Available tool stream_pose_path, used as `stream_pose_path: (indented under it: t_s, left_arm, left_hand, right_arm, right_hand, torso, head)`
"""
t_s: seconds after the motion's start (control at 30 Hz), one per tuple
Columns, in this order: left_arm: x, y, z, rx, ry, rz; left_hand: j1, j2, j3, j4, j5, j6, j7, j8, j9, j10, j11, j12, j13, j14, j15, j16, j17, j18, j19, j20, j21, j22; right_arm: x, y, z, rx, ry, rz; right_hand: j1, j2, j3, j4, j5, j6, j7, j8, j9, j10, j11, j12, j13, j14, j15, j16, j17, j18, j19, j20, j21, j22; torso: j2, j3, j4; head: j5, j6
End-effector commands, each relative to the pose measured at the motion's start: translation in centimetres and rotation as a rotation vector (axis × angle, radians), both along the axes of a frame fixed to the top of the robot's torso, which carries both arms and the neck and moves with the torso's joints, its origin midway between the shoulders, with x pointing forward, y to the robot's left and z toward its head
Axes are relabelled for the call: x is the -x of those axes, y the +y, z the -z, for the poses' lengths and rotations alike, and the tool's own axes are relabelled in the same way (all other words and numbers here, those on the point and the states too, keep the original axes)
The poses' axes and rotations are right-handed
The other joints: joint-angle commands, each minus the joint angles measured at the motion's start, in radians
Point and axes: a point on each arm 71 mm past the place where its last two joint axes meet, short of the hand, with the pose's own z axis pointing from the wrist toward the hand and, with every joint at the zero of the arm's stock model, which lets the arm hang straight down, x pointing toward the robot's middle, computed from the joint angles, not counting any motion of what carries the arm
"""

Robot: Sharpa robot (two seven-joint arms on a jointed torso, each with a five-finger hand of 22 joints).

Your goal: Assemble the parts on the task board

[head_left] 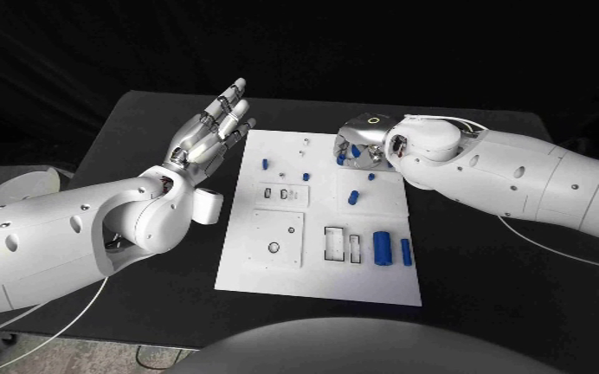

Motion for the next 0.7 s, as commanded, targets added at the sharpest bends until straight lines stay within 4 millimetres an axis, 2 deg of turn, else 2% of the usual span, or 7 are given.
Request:
stream_pose_path:
  t_s: [0.03,0.17,0.37,0.5,0.6,0.7]
  left_arm:
    - [0.0,-0.3,-0.1,0.017,0.000,0.029]
    - [0.0,-0.3,-0.1,0.018,0.003,0.032]
    - [0.0,-0.1,0.0,0.020,0.011,0.028]
    - [-0.1,0.0,0.0,0.021,0.014,0.026]
    - [-0.1,0.1,0.1,0.020,0.017,0.024]
    - [-0.1,0.2,0.1,0.018,0.020,0.022]
  left_hand:
    - [0.010,0.000,0.006,-0.001,0.006,0.000,0.006,0.004,0.001,0.000,0.006,-0.006,-0.001,0.001,0.006,-0.004,-0.001,0.009,-0.001,0.006,0.004,0.002]
    - [0.014,0.000,0.008,-0.001,0.013,0.003,0.008,0.004,0.001,0.000,0.007,-0.006,-0.001,0.001,0.008,-0.004,-0.001,0.009,0.000,0.008,0.005,0.002]
    - [0.018,0.000,0.010,-0.002,0.019,0.005,0.011,0.005,0.001,0.000,0.009,-0.006,-0.001,0.001,0.010,-0.004,-0.001,0.009,0.001,0.010,0.006,0.003]
    - [0.023,0.000,0.013,-0.003,0.025,0.006,0.014,0.005,0.002,0.000,0.011,-0.006,-0.001,0.001,0.012,-0.004,-0.001,0.009,0.001,0.011,0.006,0.003]
    - [0.024,0.001,0.014,-0.004,0.028,0.007,0.014,0.005,0.002,0.000,0.011,-0.006,-0.001,0.001,0.012,-0.004,-0.001,0.009,0.001,0.012,0.006,0.003]
    - [0.026,0.001,0.015,-0.004,0.030,0.009,0.015,0.006,0.002,0.000,0.013,-0.006,-0.001,0.001,0.013,-0.004,-0.001,0.009,0.002,0.012,0.007,0.003]
  right_arm:
    - [0.0,0.2,0.7,-0.011,0.011,-0.008]
    - [0.2,0.4,1.2,-0.033,0.016,-0.017]
    - [0.3,0.4,1.1,-0.076,-0.004,-0.029]
    - [0.4,0.4,0.8,-0.104,-0.032,-0.031]
    - [0.4,0.4,0.1,-0.118,-0.051,-0.028]
    - [0.1,0.6,-1.0,-0.118,-0.064,-0.021]
  right_hand:
    - [0.001,-0.002,0.009,0.001,-0.005,-0.001,0.005,-0.004,0.004,0.009,0.001,-0.001,0.001,-0.008,-0.001,-0.004,0.000,-0.005,-0.010,0.000,-0.005,0.001]
    - [-0.004,0.001,0.016,-0.001,-0.013,0.025,0.003,0.009,0.017,0.042,-0.006,0.013,0.006,-0.007,-0.004,0.000,0.005,-0.004,-0.011,-0.002,-0.002,0.009]
    - [-0.014,0.003,0.016,-0.001,-0.020,0.062,-0.001,0.031,0.038,0.088,-0.011,0.028,0.012,0.004,-0.004,0.019,0.027,-0.009,-0.001,-0.003,0.015,0.035]
    - [-0.020,0.006,0.014,0.000,-0.017,0.081,-0.005,0.042,0.052,0.111,-0.016,0.035,0.014,0.014,0.000,0.035,0.047,-0.013,0.010,0.000,0.031,0.059]
    - [-0.024,0.009,0.013,0.001,-0.019,0.089,-0.007,0.048,0.061,0.123,-0.018,0.036,0.014,0.020,0.004,0.043,0.056,-0.016,0.016,0.002,0.040,0.072]
    - [-0.029,0.009,0.010,0.004,-0.024,0.090,-0.008,0.049,0.064,0.126,-0.017,0.035,0.013,0.022,0.005,0.047,0.061,-0.016,0.018,0.003,0.043,0.077]
  torso:
    - [0.000,0.0012,0.0019]
    - [-0.001,0.0017,0.0010]
    - [-0.002,-0.0011,-0.0032]
    - [-0.002,-0.0001,-0.0034]
    - [-0.003,-0.0019,-0.0036]
    - [-0.003,-0.0015,-0.0017]
  head:
    - [0.005,0.000]
    - [0.012,0.000]
    - [0.013,0.000]
    - [0.014,0.000]
    - [0.015,0.000]
    - [0.012,0.000]
